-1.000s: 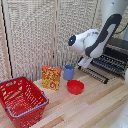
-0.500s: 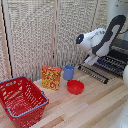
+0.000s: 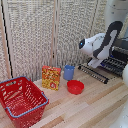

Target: Kindly position your hand close to the oven tray's handle. Softly yet firmly grasp the handle using your hand. Slowly and with caution, draw the tray out until it is fully stretched out.

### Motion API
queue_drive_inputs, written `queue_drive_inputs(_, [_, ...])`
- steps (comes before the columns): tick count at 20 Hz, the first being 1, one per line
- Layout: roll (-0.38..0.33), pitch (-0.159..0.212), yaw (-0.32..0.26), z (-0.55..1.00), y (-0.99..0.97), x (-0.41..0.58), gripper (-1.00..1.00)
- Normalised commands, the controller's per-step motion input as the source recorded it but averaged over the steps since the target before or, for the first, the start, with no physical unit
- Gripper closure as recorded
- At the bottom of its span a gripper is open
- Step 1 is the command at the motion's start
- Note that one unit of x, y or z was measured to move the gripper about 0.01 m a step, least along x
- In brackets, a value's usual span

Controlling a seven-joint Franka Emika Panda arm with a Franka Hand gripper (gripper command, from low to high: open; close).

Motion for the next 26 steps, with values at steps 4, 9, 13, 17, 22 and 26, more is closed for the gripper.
queue_drive_inputs(4, [0.016,-0.048,-0.046,0.12,-0.63,0.0,-1.0])
queue_drive_inputs(9, [0.045,-0.002,-0.002,0.01,-0.42,0.045,-1.0])
queue_drive_inputs(13, [0.039,0.008,0.002,0.0,-0.25,0.021,1.0])
queue_drive_inputs(17, [0.0,-0.005,0.0,0.0,-0.14,-0.014,1.0])
queue_drive_inputs(22, [0.0,-0.028,0.0,0.09,-0.2,-0.137,1.0])
queue_drive_inputs(26, [-0.003,-0.002,0.0,0.07,-0.13,-0.234,1.0])
